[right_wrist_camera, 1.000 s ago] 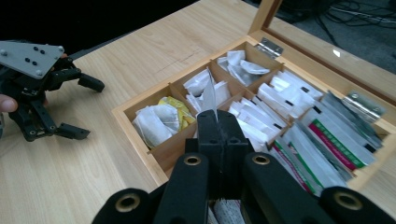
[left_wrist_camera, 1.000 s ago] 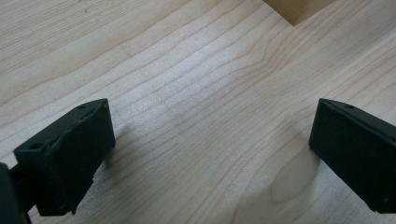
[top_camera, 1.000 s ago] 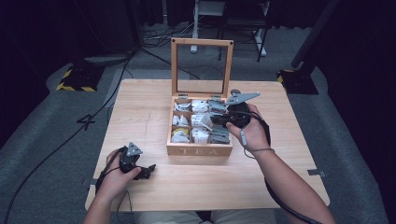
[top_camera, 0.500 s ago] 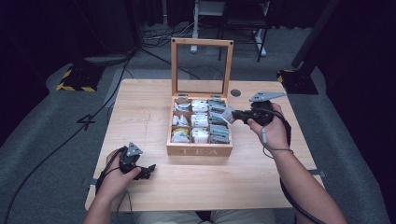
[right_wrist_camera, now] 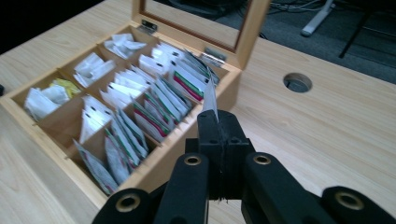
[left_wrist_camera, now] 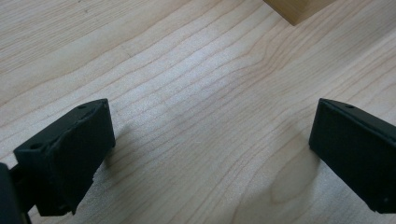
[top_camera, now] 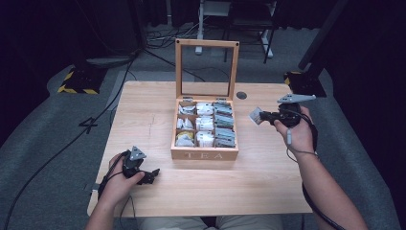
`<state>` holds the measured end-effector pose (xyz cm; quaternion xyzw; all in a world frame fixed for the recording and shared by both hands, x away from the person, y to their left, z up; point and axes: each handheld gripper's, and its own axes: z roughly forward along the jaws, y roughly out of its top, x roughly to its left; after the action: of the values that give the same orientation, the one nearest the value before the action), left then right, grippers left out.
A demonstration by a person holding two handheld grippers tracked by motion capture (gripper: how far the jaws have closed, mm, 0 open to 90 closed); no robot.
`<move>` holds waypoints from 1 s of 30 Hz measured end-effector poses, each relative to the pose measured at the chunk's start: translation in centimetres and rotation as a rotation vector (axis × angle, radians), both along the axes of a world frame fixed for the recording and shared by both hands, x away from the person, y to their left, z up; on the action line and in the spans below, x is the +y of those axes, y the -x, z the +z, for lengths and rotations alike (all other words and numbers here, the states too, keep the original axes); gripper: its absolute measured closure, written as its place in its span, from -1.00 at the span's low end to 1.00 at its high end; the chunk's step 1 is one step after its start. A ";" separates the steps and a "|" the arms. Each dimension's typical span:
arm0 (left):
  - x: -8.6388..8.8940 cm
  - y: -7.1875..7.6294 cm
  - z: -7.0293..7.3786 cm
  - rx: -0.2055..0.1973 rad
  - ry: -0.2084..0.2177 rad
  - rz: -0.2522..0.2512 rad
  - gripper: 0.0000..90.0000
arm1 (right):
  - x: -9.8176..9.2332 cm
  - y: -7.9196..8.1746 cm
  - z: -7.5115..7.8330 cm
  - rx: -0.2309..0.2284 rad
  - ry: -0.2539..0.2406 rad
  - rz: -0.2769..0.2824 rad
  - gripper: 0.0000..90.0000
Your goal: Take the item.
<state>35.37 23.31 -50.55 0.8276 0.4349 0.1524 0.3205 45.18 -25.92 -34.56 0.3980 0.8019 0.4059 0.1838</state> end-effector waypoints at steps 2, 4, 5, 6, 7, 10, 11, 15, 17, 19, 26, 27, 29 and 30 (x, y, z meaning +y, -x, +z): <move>0.0 0.0 0.0 0.000 0.000 0.000 -0.98 | -0.3 -0.1 -0.1 0.002 0.004 -0.008 1.00; 0.0 0.0 0.0 0.000 0.000 0.000 -0.98 | -1.0 -0.2 -0.2 0.005 0.007 -0.025 1.00; 0.0 0.0 0.0 0.000 -0.001 -0.001 -0.99 | -1.3 -0.2 -0.3 0.005 0.008 -0.032 1.00; 0.0 0.0 0.0 0.000 -0.001 0.000 -0.98 | -1.6 -0.3 -0.3 0.007 0.009 -0.040 1.00; 0.0 0.0 0.0 0.000 0.000 0.000 -0.99 | -1.9 -0.3 -0.4 0.007 0.011 -0.046 1.00; 0.0 0.0 0.0 0.001 0.000 0.000 -0.99 | -2.7 -0.5 -0.9 0.015 0.020 -0.071 1.00; 0.0 0.0 0.0 0.003 0.004 0.002 -0.99 | -3.0 -0.6 -1.2 0.022 0.020 -0.078 1.00; 0.0 -0.1 0.0 0.000 0.000 -0.003 -0.99 | -3.8 -1.4 -2.8 0.051 0.054 -0.112 1.00; 0.0 -0.1 0.0 0.000 0.002 -0.001 -0.99 | -4.2 -1.7 -3.4 0.066 0.049 -0.131 1.00; 0.0 -0.1 0.0 0.000 0.002 -0.001 -0.99 | -4.6 -2.0 -4.0 0.074 0.054 -0.143 1.00; 0.0 -0.1 0.0 0.000 0.001 -0.002 -0.99 | -6.0 -2.5 -5.8 0.113 0.061 -0.189 1.00; 0.0 -0.1 0.0 0.000 0.001 -0.002 -0.99 | -6.1 -2.5 -6.1 0.119 0.061 -0.195 0.99; 0.0 -0.1 0.0 0.000 0.001 -0.002 -0.99 | -6.4 -2.6 -6.7 0.131 0.066 -0.200 0.99; 0.0 -0.1 0.0 -0.001 -0.001 -0.004 -0.99 | -6.6 -2.6 -7.1 0.140 0.069 -0.206 0.99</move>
<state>35.47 23.35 -50.55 0.8285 0.4330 0.1525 0.3207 47.79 -32.55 -41.68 0.4989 0.7812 0.3284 0.1816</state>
